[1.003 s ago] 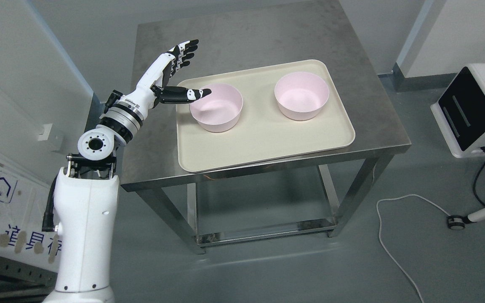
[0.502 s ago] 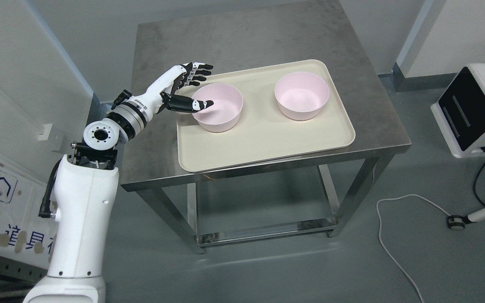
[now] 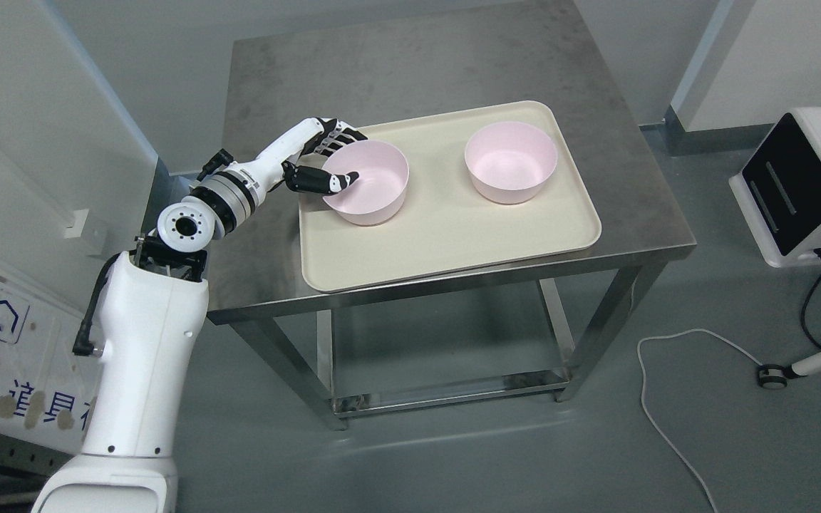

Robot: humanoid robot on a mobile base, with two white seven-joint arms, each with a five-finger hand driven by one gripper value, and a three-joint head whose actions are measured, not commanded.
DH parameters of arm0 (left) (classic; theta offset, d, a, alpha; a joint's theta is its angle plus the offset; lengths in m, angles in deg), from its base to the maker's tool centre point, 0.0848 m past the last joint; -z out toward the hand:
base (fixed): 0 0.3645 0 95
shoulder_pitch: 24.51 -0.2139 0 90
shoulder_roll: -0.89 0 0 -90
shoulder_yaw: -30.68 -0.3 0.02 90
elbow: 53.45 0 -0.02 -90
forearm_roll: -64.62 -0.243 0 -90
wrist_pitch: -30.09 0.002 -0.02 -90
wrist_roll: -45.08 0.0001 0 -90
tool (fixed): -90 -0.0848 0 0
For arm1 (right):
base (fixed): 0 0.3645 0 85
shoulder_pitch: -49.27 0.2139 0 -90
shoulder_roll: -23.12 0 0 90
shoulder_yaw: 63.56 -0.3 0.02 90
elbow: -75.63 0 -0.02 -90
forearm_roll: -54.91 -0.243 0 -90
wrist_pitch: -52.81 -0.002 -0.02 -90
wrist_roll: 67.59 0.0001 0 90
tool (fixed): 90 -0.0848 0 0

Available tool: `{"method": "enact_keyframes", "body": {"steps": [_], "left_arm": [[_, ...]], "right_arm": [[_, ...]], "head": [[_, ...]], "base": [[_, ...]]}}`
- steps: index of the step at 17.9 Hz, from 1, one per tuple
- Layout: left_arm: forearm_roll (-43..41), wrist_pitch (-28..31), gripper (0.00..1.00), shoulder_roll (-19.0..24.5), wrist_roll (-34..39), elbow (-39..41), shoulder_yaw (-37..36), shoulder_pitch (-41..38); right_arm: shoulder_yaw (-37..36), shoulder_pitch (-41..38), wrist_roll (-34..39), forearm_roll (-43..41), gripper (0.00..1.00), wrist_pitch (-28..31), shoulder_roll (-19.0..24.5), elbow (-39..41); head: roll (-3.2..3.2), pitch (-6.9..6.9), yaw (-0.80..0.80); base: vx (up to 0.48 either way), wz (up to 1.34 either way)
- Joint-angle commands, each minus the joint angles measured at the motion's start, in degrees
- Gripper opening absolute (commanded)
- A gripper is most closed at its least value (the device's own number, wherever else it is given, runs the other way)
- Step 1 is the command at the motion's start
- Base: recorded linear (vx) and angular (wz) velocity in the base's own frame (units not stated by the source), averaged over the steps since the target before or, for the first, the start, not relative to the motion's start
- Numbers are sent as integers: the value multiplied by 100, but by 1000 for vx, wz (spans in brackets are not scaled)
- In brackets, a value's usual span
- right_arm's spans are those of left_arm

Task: Stack pink IKEA bowls on left shelf middle
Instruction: 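Hook the left hand fingers over the near bowl's rim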

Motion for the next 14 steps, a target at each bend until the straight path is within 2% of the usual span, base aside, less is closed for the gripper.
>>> {"method": "enact_keyframes", "body": {"steps": [1,5,6,10,13,14], "left_arm": [[-554,-392,27,-29,14,-357,-156,77],[-581,-945,1,-82,23,-348,-77,173],[-581,-1138,0,-143,14,-340,-68,200],[-537,-1193,0,-380,-4,-156,72,383],[-519,-1175,0,-1089,-109,-85,284,945],[-519,-1167,0,-1089,-222,-85,214,1086]], "right_arm": [[-62,0,7,44,100,-42,-100,0],[-62,0,-2,44,100,-42,-100,0],[-62,0,-2,44,100,-42,-100,0],[-62,0,-2,44,100,-42,-100,0],[-62,0,-2,44,100,-42,-100,0],[-62,0,7,44,100,-42,-100,0]], "head": [[0,0,0],[0,0,0],[0,0,0],[0,0,0],[0,0,0],[0,0,0]], "base": [[0,0],[0,0],[0,0],[0,0],[0,0],[0,0]]}}
